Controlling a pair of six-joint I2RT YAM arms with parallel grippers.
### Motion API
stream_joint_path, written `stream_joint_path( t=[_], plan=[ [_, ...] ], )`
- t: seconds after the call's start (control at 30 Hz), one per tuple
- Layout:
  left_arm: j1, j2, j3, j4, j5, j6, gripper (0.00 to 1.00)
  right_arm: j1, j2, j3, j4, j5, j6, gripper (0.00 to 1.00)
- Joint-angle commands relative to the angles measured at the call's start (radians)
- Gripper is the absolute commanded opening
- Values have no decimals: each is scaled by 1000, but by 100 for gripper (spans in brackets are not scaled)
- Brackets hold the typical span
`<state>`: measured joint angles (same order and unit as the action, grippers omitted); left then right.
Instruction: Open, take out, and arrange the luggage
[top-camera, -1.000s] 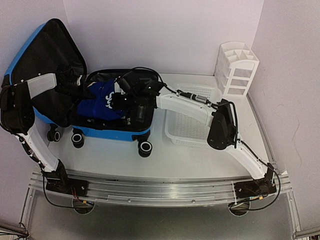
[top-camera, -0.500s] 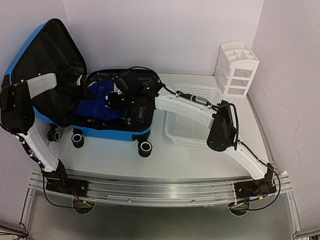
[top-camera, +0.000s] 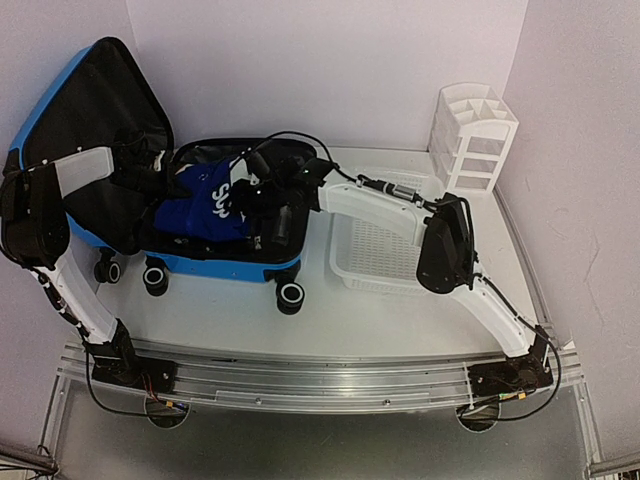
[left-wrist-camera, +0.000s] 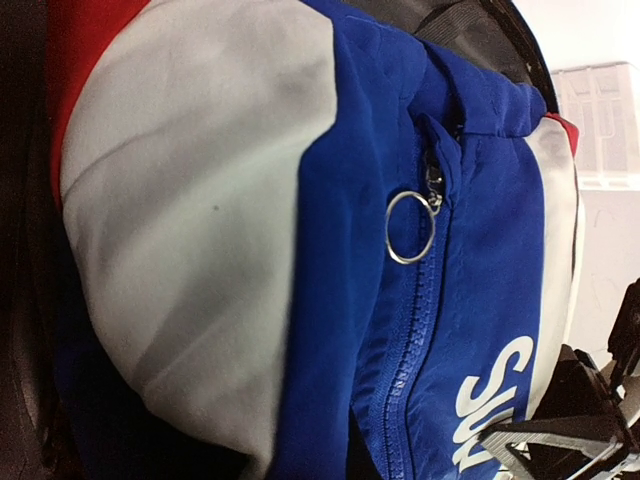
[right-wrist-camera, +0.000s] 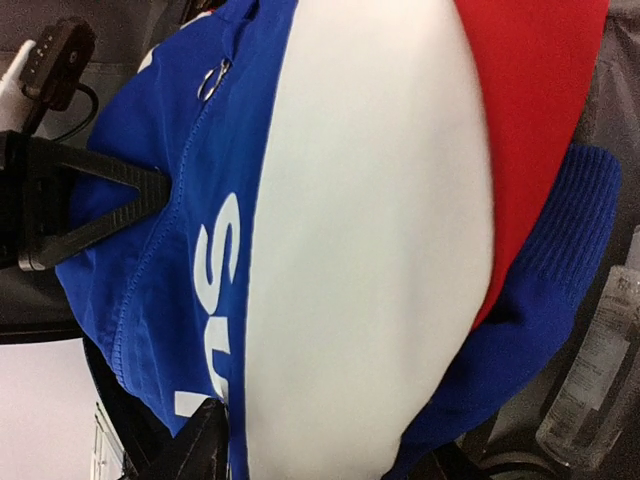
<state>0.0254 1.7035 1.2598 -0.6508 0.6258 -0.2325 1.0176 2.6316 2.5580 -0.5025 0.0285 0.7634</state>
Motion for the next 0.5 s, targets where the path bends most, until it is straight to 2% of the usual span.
stream_joint_path(
  t=[0.0,0.27,0.4,0.47],
  plan=[
    [3,5,-22,81,-20,14,0,-17,30,36,87,-109,70,41],
    [0,15,-49,103,-11,12,0,-43,68,38,145,-161,130,20],
    [-5,12,-51,106,-3,7,0,-45,60,30,162,-170,146,2],
    [-5,8,-32,94,4,3,0,-47,47,33,175,-173,147,0]
  ],
)
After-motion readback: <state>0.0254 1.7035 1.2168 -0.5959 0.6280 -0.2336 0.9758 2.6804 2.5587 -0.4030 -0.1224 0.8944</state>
